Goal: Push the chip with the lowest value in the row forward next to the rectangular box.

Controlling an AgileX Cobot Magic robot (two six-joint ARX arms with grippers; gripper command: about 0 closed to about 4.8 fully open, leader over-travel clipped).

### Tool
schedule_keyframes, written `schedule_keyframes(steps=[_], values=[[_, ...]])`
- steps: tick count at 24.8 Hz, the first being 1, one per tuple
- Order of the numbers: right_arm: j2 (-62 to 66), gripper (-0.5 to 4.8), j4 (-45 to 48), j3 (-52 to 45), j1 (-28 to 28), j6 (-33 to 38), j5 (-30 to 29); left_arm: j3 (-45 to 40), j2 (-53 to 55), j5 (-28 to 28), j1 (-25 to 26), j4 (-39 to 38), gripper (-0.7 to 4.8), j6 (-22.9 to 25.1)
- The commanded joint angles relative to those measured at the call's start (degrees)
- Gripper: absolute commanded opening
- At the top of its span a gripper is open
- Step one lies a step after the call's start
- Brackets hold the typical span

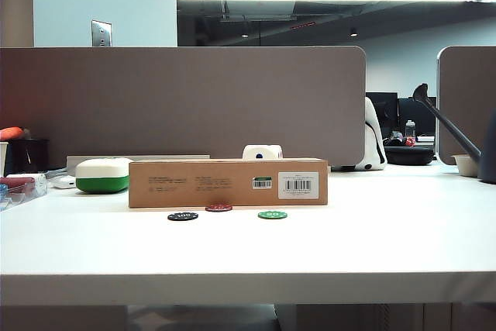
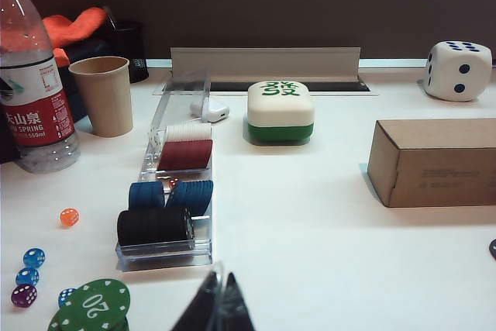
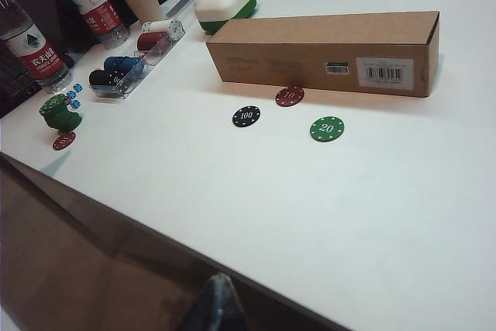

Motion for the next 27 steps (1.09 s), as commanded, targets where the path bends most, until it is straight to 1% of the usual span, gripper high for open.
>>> schedule_keyframes(steps=[1, 19, 20, 23, 27], values=[[-0.02, -0.05, 0.90, 0.11, 0.13, 0.24, 0.11, 0.24, -0.02, 0.02, 0.15, 0.74, -0.05, 0.04], [-0.02, -0.05, 1.03, 0.11, 0.11, 0.04, 0.28, 0.24, -0.02, 0.00, 0.15, 0.74, -0.05, 0.04], [-0.15, -0.05, 1.62, 0.11, -0.37, -1.05, 4.15, 0.24, -0.02, 0.02, 0.15, 0.74, -0.05, 0.04], [-1.73, -0.05, 1.64, 0.09, -2.21, -2.25, 4.42, 0.24, -0.02, 0.00, 0.15, 0.72, -0.05, 0.04], [-5.62, -0.05, 2.36, -0.22, -4.31, -6.97, 6.05, 0.24, -0.02, 0.02, 0.15, 0.72, -0.05, 0.04]])
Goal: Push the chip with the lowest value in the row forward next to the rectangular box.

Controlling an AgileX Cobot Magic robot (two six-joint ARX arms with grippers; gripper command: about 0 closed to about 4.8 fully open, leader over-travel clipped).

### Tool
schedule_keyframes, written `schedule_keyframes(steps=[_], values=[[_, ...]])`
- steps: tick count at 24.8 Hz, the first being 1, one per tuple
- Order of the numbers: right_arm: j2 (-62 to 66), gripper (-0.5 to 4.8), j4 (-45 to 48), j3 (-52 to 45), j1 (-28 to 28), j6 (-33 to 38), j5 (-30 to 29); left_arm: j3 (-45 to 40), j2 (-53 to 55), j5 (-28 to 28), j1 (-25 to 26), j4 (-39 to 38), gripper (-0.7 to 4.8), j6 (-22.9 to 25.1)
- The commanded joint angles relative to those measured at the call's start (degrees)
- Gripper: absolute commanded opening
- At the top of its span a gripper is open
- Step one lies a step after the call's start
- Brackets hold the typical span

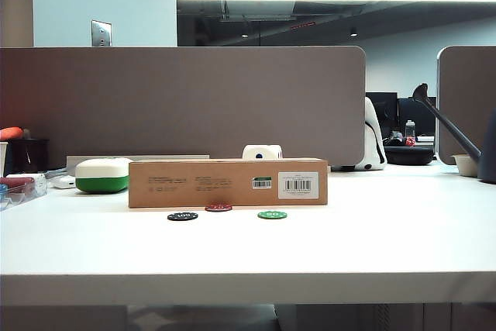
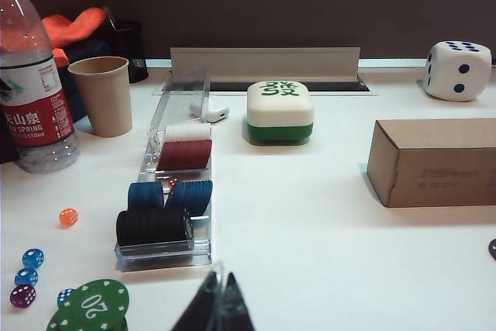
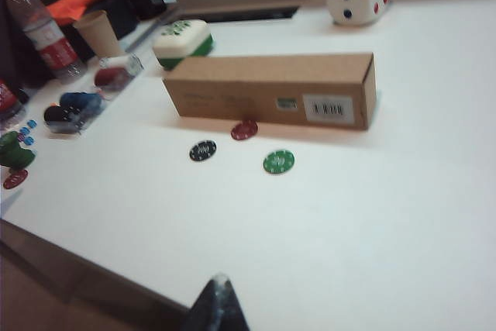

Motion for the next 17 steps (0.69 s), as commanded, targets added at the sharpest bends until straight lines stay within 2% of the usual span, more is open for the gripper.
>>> schedule_keyframes(steps=[1, 4, 5, 11, 13, 17], values=[[-3.28, -0.05, 2.99, -0.50, -2.19, -5.84, 2.03, 0.26, -0.02, 0.00, 0.13, 0.72, -0.05, 0.04], [-6.54, -0.05, 6.27, -2.49, -5.66, -10.69, 1.99, 0.26, -0.02, 0.02, 0.13, 0.72, -0.05, 0.04], [-8.61, -0.05, 8.22, -4.39, -9.29, -11.85, 2.01, 0.26, -0.02, 0.00, 0.13, 0.72, -0.05, 0.04], [-10.69, -0.05, 17.42, -13.60, -20.85, -11.76, 0.81, 0.26, -0.02, 0.00, 0.13, 0.70, -0.05, 0.04], [-10.69, -0.05, 22.45, -18.40, -25.55, -11.72, -2.23, 0.26, -0.02, 0.00, 0.13, 0.68, -0.05, 0.04], [-10.71, -0.05, 26.82, -22.62, -30.08, -11.61, -6.51, 0.26, -0.02, 0.00, 0.13, 0.68, -0.05, 0.04]])
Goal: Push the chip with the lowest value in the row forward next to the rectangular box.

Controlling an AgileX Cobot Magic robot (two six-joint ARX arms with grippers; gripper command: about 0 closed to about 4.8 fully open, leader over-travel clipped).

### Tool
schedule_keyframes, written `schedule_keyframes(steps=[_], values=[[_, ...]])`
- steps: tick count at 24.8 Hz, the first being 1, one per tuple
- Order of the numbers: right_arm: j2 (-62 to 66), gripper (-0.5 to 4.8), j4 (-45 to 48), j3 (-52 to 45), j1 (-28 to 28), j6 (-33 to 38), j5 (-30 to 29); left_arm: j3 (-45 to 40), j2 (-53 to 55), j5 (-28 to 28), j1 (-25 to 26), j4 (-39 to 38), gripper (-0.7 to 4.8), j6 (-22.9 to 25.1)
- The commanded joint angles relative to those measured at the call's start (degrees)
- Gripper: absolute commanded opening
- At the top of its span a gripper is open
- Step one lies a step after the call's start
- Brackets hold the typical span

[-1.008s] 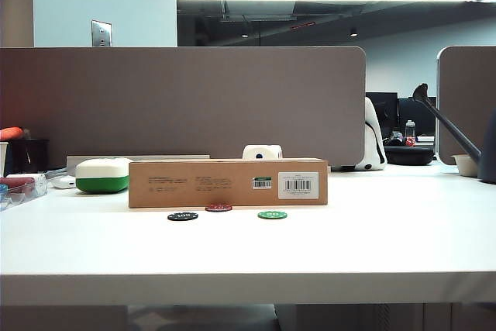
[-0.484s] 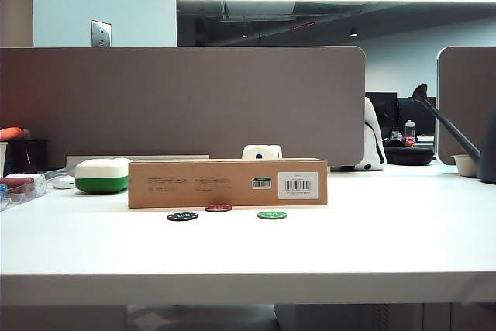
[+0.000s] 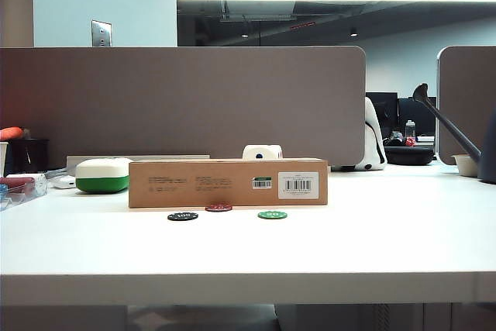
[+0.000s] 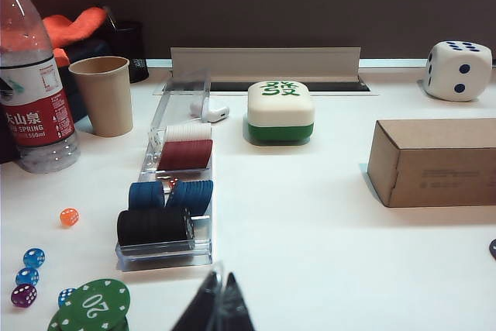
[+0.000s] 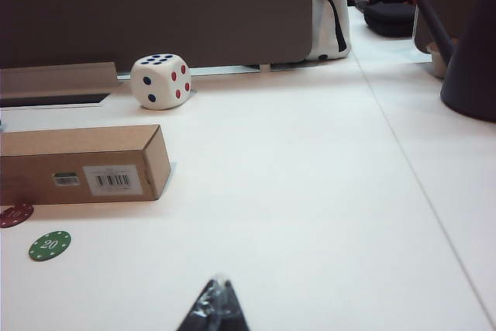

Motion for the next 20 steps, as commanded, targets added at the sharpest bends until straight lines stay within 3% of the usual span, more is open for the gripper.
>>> schedule_keyframes(steps=[1, 13, 20], values=[[-0.11, -0.05, 5.29, -1.81, -2.43, -0.15, -3.87, 0.24, -0.02, 0.00, 0.13, 0.66, -0.05, 0.04], [-0.87, -0.05, 5.75, -3.39, -11.91, -1.66, -10.12, 0.24, -0.02, 0.00, 0.13, 0.31, -0.05, 0.04], [-0.87, -0.05, 5.62, -3.45, -14.60, -1.62, -12.20, 0.24, -0.02, 0.00, 0.13, 0.31, -0.05, 0.04]])
